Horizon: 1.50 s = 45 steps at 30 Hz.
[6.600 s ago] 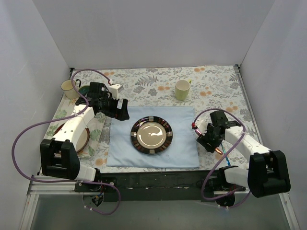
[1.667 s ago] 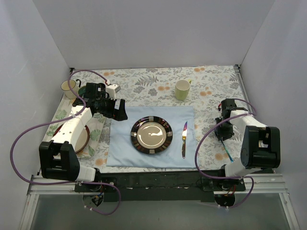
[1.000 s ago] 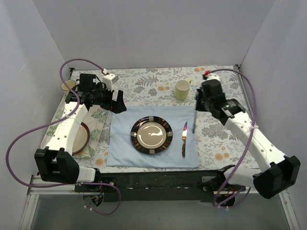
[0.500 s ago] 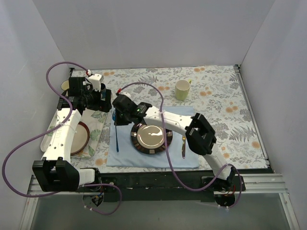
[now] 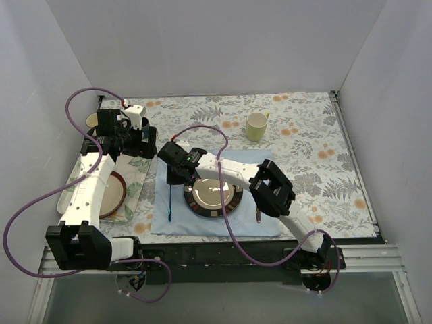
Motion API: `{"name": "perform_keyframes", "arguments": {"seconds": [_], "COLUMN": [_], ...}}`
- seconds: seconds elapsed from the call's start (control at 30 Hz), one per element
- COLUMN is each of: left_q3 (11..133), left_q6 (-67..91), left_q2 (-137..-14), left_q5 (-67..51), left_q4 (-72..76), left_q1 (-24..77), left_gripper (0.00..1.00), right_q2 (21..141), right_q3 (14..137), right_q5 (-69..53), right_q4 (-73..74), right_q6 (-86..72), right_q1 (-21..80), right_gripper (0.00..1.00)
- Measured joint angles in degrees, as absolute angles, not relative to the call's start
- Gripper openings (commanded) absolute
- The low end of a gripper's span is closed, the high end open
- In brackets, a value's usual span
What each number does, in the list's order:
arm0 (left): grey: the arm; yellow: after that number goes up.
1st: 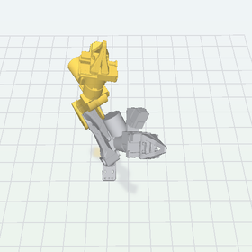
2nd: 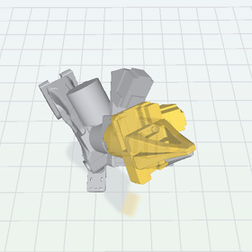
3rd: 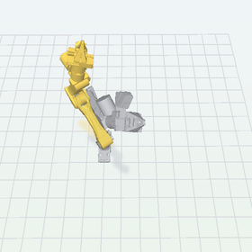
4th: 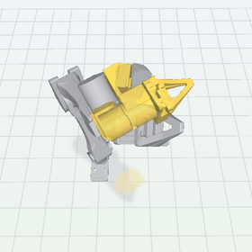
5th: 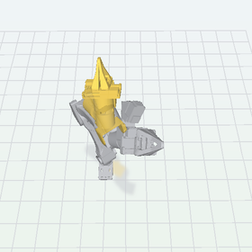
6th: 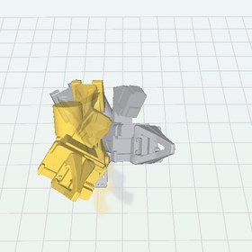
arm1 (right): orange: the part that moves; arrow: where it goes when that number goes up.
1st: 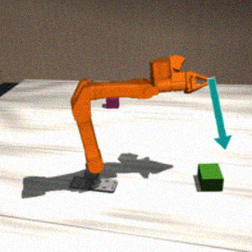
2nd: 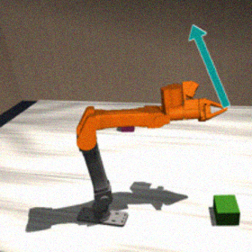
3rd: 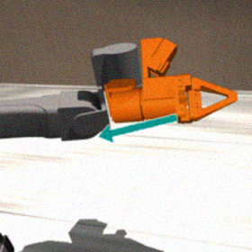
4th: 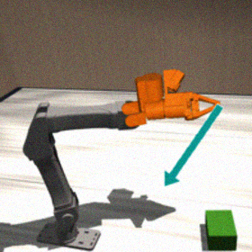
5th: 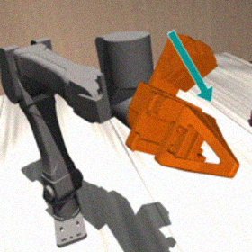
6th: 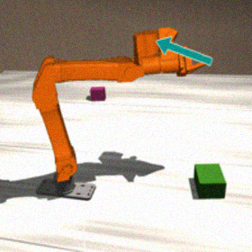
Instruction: Set the dinner table for one person
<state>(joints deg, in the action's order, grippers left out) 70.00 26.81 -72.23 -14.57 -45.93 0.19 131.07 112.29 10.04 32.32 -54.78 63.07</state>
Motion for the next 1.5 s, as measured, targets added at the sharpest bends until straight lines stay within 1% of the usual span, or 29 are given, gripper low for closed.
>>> {"name": "perform_keyframes", "arguments": {"seconds": [0.3,0.5,0.53,0.57,0.6,0.7,0.8,0.93,1.07,1.17,1.2,1.3,1.33,1.37,1.4,1.47,1.5], "left_q3": [69.7,69.7,69.7,69.7,69.7,69.5,69.3,69.1,68.9,68.4,68.0,66.0,65.2,64.3,63.4,61.4,60.4], "left_q6": [26.1,26.1,26.1,26.1,26.1,26.0,25.9,25.8,25.7,25.3,25.1,24.4,24.1,23.8,23.5,22.8,22.5], "left_q2": [-72.2,-72.2,-72.2,-72.2,-72.2,-72.2,-72.2,-72.2,-72.2,-72.2,-72.2,-72.5,-72.6,-72.8,-73.0,-73.4,-73.8], "left_q5": [-14.4,-14.6,-14.6,-14.6,-14.6,-14.9,-15.3,-15.6,-16.2,-16.9,-17.3,-17.9,-18.0,-18.2,-18.3,-18.3,-18.5], "left_q4": [-45.9,-45.9,-45.9,-45.9,-45.9,-45.9,-45.9,-45.9,-46.2,-46.4,-46.6,-47.6,-48.2,-48.5,-49.1,-50.1,-50.8], "left_q1": [0.0,0.0,0.0,0.0,0.0,0.0,0.0,0.0,0.0,-0.2,-0.1,-0.1,-0.1,-0.1,-0.1,-0.1,-0.1], "left_gripper": [0.98,0.98,0.98,0.98,0.98,0.98,0.98,0.98,0.98,0.98,0.95,0.89,0.86,0.85,0.84,0.82,0.81], "right_q2": [137.9,138.3,138.3,138.3,138.3,138.3,138.3,138.0,135.9,129.5,125.6,109.9,103.3,95.7,89.9,80.0,74.5], "right_q3": [120.0,119.7,119.4,119.3,119.2,119.2,119.2,119.2,119.1,115.1,111.7,97.8,92.3,86.6,82.3,74.9,69.9], "right_q5": [15.1,15.6,15.6,15.5,15.4,15.1,14.8,14.6,14.5,13.7,13.1,11.6,11.2,10.7,10.6,10.2,9.3], "right_q4": [38.7,39.3,39.1,39.1,39.0,38.9,38.5,38.3,37.8,35.9,34.2,29.1,27.6,26.6,25.6,23.6,22.2], "right_q6": [-55.6,-56.7,-56.8,-56.9,-57.0,-56.9,-56.9,-56.4,-51.5,-44.3,-41.8,-35.0,-33.0,-31.1,-29.6,-27.7,-26.5], "right_q1": [63.0,62.7,62.6,62.6,62.6,62.6,62.6,62.6,62.8,63.0,63.2,63.3,63.3,63.0,62.1,59.0,55.6], "right_gripper": [0.01,0.02,0.09,0.17,0.31,0.45,0.47,0.47,0.47,0.47,0.47,0.47,0.48,0.47,0.5,0.5,0.51]}}
